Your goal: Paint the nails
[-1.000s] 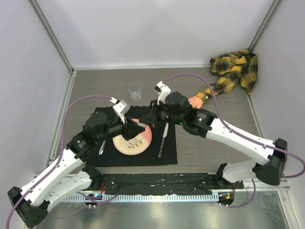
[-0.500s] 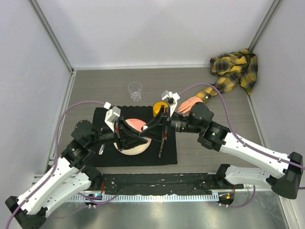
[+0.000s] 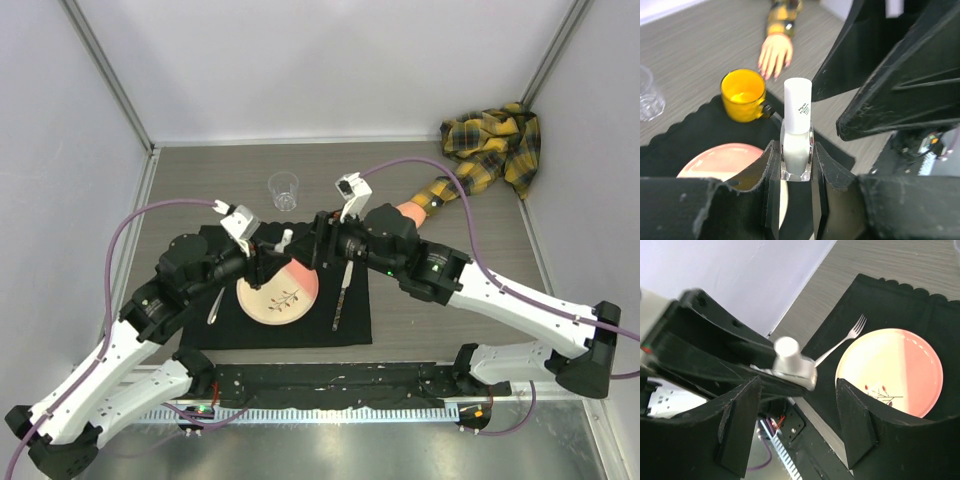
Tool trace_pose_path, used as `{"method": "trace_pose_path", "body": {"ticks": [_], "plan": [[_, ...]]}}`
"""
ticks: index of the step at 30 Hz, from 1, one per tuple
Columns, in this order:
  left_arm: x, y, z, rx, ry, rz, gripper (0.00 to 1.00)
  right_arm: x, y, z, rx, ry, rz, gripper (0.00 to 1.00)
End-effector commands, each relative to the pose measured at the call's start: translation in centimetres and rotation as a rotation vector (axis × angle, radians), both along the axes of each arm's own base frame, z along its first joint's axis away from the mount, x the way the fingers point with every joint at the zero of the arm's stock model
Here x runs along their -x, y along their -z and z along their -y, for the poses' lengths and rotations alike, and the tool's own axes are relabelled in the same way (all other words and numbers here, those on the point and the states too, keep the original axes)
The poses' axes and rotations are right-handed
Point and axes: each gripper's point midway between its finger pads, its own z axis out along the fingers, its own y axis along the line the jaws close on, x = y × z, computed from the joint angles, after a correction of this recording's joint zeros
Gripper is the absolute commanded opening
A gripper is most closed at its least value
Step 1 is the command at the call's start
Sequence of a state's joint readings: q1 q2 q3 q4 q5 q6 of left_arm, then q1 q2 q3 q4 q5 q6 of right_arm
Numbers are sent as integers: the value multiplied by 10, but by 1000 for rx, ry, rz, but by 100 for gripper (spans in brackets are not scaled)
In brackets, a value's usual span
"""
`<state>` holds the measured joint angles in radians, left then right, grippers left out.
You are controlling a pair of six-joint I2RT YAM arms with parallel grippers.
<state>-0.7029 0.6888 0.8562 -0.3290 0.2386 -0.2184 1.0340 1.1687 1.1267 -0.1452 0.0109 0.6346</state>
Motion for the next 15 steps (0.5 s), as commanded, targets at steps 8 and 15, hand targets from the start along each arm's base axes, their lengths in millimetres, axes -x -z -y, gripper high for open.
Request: {"method": "trace_pose_path", "body": {"ticks": [8, 15], "plan": [[-7, 1, -9, -11, -62, 34, 0, -27, -30, -21, 56, 208, 11, 51], [-5, -6, -8, 30, -61, 30, 0, -20, -18, -42, 72, 174, -11, 34]]}}
